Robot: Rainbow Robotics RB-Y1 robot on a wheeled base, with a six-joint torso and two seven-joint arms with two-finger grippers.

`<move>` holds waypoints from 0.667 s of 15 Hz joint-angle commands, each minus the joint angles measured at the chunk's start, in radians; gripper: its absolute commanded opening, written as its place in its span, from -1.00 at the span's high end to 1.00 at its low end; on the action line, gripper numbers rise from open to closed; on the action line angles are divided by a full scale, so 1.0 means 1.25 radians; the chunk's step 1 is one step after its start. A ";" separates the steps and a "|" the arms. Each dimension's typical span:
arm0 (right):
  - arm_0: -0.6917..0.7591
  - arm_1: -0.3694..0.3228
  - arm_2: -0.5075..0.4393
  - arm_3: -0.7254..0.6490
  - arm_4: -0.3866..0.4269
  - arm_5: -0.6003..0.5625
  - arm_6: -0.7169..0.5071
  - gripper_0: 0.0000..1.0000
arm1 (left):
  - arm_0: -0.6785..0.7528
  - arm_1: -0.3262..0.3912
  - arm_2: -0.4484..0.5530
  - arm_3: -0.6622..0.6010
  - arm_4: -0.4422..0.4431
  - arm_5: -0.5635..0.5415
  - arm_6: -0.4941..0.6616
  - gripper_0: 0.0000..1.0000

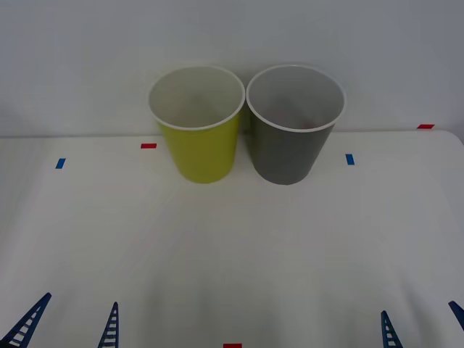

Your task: Put cans in the gray bin and PET bottles in the light green bin.

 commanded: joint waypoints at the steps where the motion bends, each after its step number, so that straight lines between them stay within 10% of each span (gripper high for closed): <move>1: 0.000 0.000 0.000 0.000 0.000 0.000 0.000 -1.00 | 0.000 0.000 0.000 0.000 0.000 0.000 0.000 -1.00; 10: 0.000 0.000 0.000 0.000 0.000 0.000 0.000 -1.00 | 0.000 0.000 0.000 0.000 0.000 0.000 0.000 -1.00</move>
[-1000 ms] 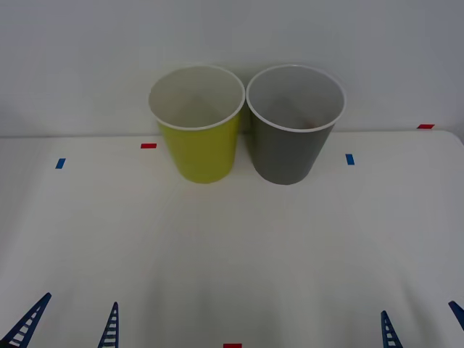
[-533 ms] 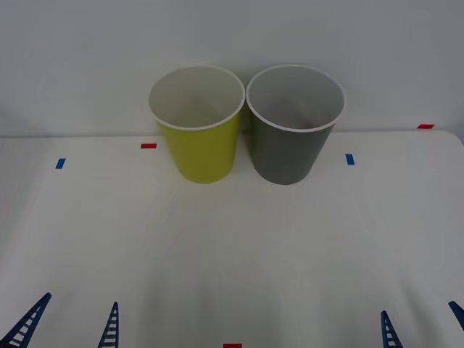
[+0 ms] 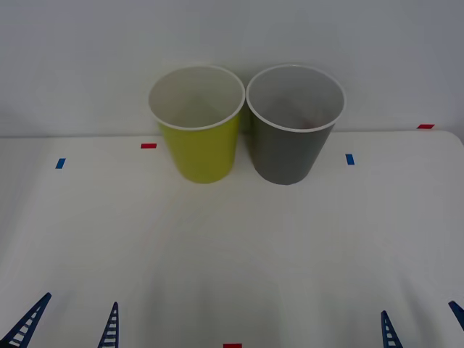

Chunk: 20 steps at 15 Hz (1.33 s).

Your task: Put cans in the gray bin and PET bottles in the light green bin.

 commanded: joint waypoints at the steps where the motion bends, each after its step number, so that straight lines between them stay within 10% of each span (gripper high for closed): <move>1: 0.000 0.000 0.000 0.000 0.000 0.000 0.000 -1.00 | 0.000 0.000 0.000 0.000 0.000 0.000 0.000 -1.00; 20: 0.000 0.000 0.000 0.000 0.000 0.000 0.000 -1.00 | 0.000 0.000 0.000 0.000 0.000 0.000 0.000 -1.00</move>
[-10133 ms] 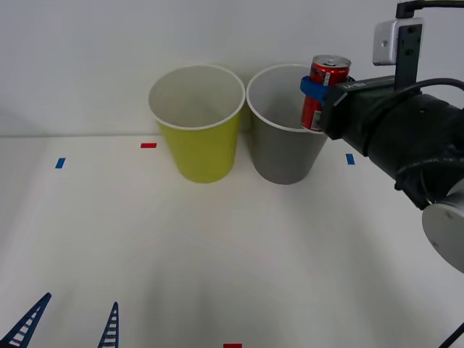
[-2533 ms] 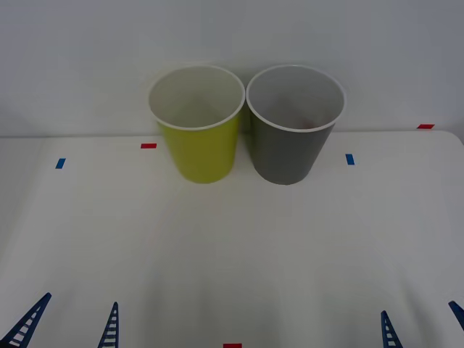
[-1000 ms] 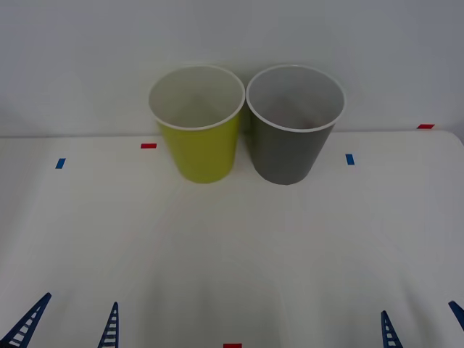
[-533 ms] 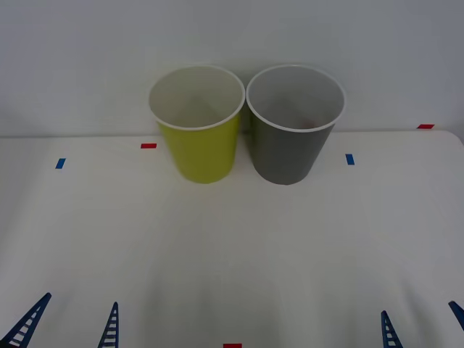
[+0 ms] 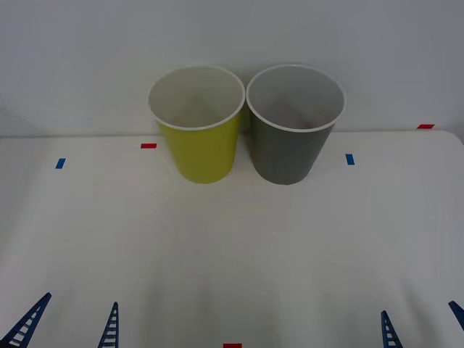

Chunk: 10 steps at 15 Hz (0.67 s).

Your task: Put cans in the gray bin and PET bottles in the light green bin.

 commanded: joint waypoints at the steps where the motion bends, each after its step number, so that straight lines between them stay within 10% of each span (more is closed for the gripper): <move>1: 0.000 0.000 0.000 0.000 0.000 0.000 0.000 -1.00 | 0.000 0.000 0.000 0.000 0.000 0.000 0.000 -1.00; 10: 0.000 0.000 0.000 0.000 0.000 0.000 0.000 -1.00 | 0.000 0.000 0.000 0.000 0.000 0.000 0.000 -1.00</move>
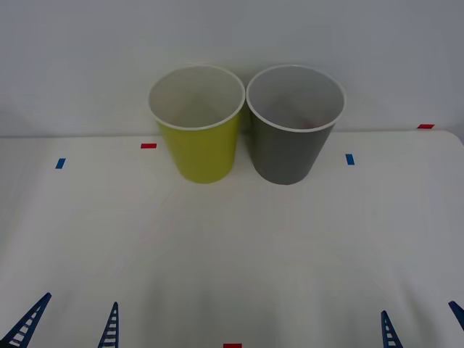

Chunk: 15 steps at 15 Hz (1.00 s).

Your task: Put cans in the gray bin and PET bottles in the light green bin.

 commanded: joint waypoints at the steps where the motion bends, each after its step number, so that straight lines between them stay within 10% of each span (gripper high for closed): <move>1: 0.000 0.000 0.000 0.000 0.000 0.000 0.000 -1.00 | 0.000 0.000 0.000 0.000 0.000 0.000 0.000 -1.00; 15: 0.000 0.000 0.000 0.000 0.000 0.000 0.000 -1.00 | 0.000 0.000 0.000 0.000 0.000 0.000 0.000 -1.00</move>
